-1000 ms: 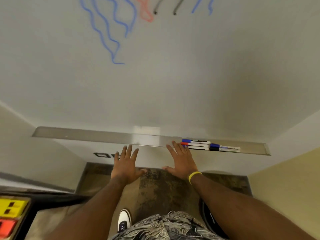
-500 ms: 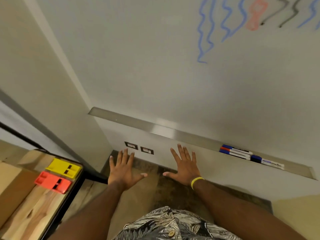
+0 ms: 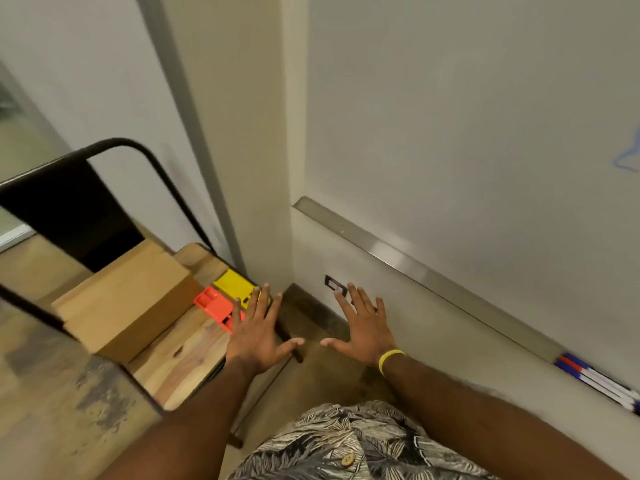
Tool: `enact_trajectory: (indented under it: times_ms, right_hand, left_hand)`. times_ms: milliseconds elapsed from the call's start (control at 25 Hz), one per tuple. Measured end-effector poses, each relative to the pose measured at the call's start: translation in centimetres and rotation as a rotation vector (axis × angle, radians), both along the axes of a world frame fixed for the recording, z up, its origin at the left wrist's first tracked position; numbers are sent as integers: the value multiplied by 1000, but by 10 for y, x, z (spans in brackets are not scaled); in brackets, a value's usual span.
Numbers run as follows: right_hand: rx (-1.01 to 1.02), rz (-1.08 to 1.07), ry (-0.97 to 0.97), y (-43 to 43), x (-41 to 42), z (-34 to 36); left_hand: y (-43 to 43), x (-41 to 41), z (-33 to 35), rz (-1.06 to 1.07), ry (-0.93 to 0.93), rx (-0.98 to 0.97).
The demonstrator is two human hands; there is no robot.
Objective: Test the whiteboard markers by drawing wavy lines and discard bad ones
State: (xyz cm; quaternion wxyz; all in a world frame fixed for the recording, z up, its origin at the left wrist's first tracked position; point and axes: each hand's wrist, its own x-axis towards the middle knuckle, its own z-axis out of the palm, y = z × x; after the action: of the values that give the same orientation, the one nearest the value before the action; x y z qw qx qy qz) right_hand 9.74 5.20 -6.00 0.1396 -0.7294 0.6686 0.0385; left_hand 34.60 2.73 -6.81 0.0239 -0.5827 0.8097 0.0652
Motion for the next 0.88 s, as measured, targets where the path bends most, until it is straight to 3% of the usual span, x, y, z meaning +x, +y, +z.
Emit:
enact_trajectory:
  times_ms: [600,760,880]
  right_hand:
    - [4,677,-149,-151,186,20]
    - [-9,766,-219,-176,221,29]
    - [17,747,-309,-187,243,35]
  left_hand:
    - [14,145,20,696,-33,-154]
    - [18,175,25,861,-43,-144]
    - [19,191,27,998,77,-54]
